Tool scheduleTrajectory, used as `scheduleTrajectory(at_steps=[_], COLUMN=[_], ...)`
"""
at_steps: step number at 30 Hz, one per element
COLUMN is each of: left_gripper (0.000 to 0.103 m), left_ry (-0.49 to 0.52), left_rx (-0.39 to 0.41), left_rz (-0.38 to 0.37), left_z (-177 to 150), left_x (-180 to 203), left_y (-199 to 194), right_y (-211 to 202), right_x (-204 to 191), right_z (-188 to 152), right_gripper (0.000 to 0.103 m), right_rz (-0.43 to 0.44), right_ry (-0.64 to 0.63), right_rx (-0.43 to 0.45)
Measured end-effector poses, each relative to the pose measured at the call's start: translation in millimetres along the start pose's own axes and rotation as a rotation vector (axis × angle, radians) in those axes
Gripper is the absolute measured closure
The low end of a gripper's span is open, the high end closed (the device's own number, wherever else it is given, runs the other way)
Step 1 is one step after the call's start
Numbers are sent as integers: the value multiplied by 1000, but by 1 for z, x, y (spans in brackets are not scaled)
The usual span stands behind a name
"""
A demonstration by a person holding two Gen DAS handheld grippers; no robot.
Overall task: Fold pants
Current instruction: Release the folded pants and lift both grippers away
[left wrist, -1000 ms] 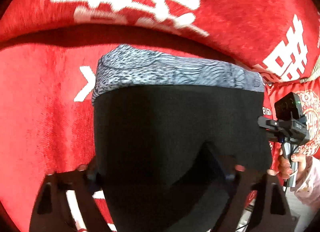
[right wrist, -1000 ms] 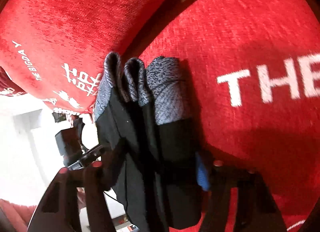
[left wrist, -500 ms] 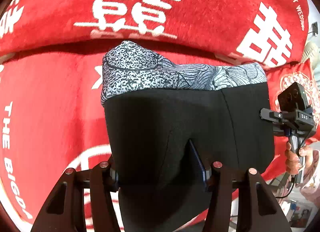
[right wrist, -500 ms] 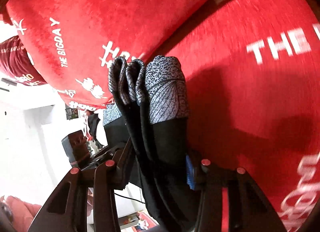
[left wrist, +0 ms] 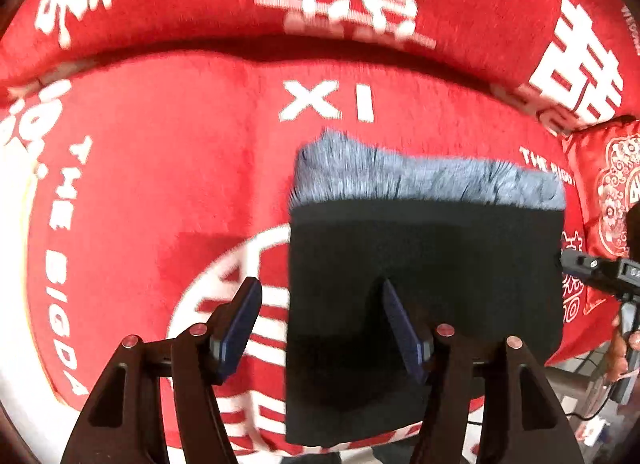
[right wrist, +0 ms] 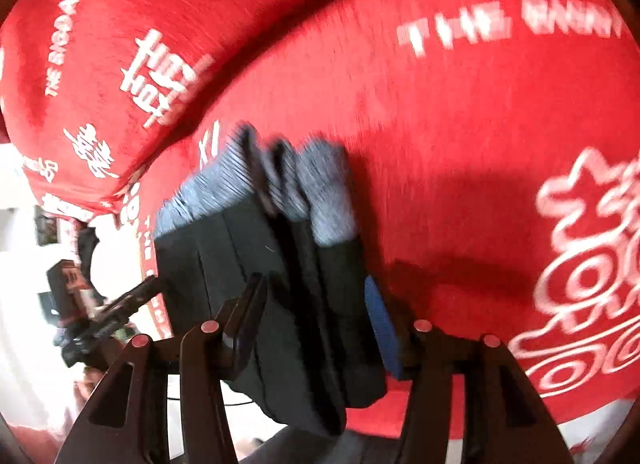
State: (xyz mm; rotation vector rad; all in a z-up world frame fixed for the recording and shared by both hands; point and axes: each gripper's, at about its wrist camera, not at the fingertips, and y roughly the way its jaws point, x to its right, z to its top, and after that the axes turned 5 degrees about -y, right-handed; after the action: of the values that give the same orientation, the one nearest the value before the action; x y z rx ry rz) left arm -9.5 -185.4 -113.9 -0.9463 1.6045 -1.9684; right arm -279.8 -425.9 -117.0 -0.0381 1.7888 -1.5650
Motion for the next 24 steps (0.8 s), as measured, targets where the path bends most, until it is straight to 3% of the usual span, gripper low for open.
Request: scheduleTrajectory(at_steps=[4, 6, 7, 8, 10, 13, 15, 16, 20, 21, 23, 24], left_gripper=[38, 38, 38, 38, 38, 38, 29, 22, 22, 22, 20, 13], left_ry=[48, 68, 69, 68, 74, 91, 93, 85, 58, 55, 50, 49], left_rx=[65, 83, 82, 78, 68, 37, 43, 41, -4, -15, -20, -18], left_rz=[-42, -42, -48, -64, -58, 41, 71, 75, 111, 119, 133, 141], left_z=[13, 21, 25, 27, 29, 21, 15, 14, 4, 2, -4, -7], left_x=[15, 25, 27, 32, 37, 38, 36, 34, 27, 26, 26, 26], left_y=[-17, -14, -12, -8, 3, 27, 27, 25, 20, 20, 18, 16], right_y=[-21, -13, -5, 3, 16, 24, 19, 15, 2, -2, -5, -6], right_x=[-19, -29, -31, -31, -29, -16, -13, -18, -35, -40, -53, -57], right_z=[21, 35, 41, 46, 47, 38, 30, 25, -1, -9, -28, -37], right_gripper=[54, 70, 93, 97, 98, 97, 97, 97, 94, 92, 65, 58], right_rz=[19, 4, -3, -38, -99, -133, -128, -171, -221, -224, -238, -245], right_ry=[-56, -85, -92, -96, -104, -68, -45, -65, -111, -122, -157, -174], right_rx=[107, 105, 89, 75, 49, 25, 18, 13, -2, -4, -1, 8])
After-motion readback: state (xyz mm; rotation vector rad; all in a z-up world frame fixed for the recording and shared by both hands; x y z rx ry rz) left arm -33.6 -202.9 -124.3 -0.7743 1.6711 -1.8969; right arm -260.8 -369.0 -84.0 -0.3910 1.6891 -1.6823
